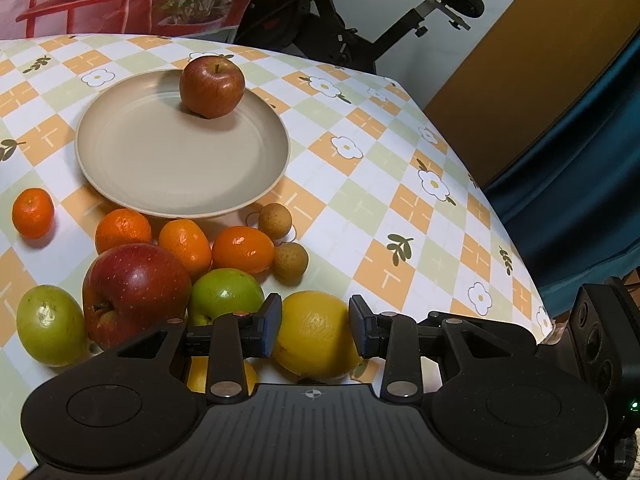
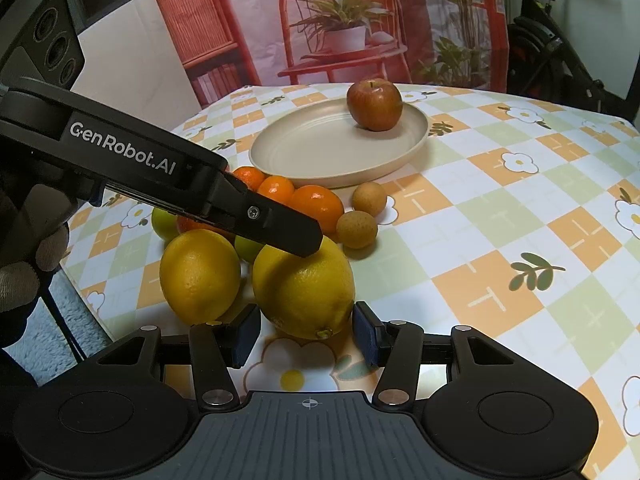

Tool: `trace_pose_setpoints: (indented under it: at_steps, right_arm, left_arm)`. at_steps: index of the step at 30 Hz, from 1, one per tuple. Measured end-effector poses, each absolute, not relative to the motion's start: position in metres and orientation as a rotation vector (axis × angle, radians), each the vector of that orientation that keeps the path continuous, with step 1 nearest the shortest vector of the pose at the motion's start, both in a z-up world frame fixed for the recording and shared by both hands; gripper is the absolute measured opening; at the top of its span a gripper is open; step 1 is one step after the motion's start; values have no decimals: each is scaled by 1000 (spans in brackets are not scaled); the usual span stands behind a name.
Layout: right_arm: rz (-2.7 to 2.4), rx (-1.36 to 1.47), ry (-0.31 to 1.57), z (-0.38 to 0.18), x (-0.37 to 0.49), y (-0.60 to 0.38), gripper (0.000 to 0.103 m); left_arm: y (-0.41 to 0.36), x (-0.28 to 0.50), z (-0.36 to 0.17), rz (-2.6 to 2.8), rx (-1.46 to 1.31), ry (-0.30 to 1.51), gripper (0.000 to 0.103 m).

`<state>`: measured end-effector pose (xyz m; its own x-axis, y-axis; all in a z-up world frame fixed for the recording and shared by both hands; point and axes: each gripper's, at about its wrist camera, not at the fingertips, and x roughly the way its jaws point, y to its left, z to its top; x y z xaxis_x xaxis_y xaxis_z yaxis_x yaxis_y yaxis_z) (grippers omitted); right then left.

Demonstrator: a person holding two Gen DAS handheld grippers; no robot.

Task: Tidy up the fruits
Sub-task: 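Close the left gripper on the yellow lemon and lift it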

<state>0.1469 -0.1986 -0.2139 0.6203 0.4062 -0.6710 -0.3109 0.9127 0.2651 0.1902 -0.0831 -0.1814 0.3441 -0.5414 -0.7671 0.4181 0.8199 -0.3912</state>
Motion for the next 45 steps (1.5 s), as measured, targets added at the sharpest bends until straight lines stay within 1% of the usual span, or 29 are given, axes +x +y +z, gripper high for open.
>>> trace_pose_setpoints:
  at_steps: [18,35,39,45]
  right_arm:
    - [414,139,805,-214,148,-199,48]
    - [410,148,801,-214,148,-200,46]
    - [407,154,784,-209,147,-202,46]
    - [417,163,760,-187,157,-205,46]
  left_arm:
    - [-82,188,-183,-627,-143,1050,40]
    - [-80,188,-184,-623,-144,1044,40]
    - [-79,186,-178,-632,-146,1011,41]
    - [-78,186,-155,-642,-128,926,41]
